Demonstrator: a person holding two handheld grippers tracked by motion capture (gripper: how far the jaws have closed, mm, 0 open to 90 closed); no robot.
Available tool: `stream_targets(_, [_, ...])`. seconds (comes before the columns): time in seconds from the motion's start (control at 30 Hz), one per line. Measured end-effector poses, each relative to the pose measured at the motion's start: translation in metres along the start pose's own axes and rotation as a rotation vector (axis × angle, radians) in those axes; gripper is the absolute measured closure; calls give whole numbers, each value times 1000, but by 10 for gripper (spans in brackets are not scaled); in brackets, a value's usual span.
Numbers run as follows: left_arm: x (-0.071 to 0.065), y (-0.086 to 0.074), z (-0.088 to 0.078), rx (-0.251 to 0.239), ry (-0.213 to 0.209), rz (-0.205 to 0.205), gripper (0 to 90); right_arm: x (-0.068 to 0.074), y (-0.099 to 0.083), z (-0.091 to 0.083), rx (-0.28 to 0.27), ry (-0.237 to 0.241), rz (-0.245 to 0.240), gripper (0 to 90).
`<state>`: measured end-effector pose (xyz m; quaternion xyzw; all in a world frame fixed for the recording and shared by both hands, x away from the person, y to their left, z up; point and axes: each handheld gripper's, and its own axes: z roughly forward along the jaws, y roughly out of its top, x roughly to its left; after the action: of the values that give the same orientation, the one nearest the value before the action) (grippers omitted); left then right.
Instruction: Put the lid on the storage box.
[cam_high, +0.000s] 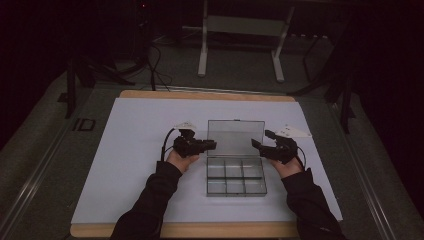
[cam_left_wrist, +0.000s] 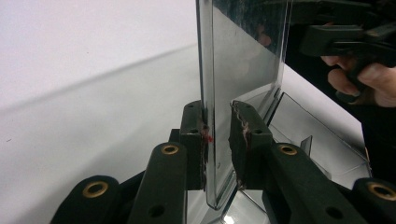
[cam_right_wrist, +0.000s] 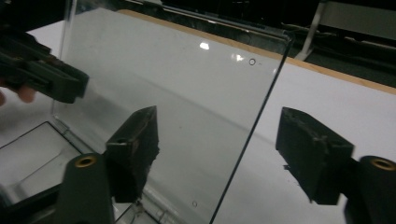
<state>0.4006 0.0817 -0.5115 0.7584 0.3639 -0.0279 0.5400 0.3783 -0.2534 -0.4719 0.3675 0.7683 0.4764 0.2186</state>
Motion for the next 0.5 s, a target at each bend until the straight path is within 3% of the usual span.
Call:
stream_targets(0.3, [0,1,-1,11,4,5,759,-4,-3,3,31,-2,17,643])
stream_targets(0.5, [-4,6,-6,-5,24,28,760,-6,-2,-3,32,9,16,699])
